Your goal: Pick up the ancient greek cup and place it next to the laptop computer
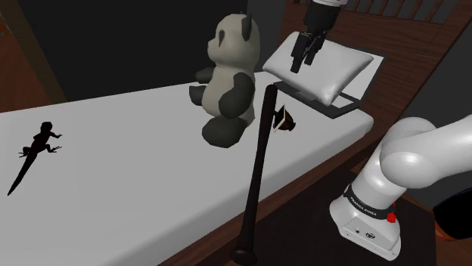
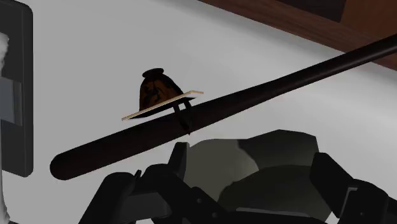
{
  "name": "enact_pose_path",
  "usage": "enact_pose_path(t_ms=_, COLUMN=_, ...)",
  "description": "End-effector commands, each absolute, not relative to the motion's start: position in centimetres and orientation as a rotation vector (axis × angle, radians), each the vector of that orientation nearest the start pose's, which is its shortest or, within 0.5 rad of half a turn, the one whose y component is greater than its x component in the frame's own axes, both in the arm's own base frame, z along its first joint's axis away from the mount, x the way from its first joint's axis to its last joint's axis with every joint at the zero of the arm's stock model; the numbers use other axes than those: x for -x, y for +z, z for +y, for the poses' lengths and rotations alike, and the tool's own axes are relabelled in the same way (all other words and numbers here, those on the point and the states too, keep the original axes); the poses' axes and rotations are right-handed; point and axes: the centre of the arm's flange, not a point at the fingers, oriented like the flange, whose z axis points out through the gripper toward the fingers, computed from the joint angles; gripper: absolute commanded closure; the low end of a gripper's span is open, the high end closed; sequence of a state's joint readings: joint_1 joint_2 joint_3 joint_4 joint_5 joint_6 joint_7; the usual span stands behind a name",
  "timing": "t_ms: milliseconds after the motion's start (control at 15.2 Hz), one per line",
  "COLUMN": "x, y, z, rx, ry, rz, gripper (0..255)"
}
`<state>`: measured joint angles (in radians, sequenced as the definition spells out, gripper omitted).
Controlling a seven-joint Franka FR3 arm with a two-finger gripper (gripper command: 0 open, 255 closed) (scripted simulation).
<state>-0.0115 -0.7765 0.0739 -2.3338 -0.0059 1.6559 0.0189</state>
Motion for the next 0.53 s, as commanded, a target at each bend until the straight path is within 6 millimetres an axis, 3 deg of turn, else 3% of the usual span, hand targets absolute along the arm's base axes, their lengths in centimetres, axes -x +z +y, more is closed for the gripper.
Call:
enact_pose_path(t_ms=0, x=-31.8, y=60.5, z=2.7, rx=3.192, ry=-0.158, rz=-0.04, gripper=0)
enact_pose_path(t_ms=462, x=-32.7, y=52.8, z=-3.0, rx=3.099, ry=-0.139, rz=-0.589, gripper=0)
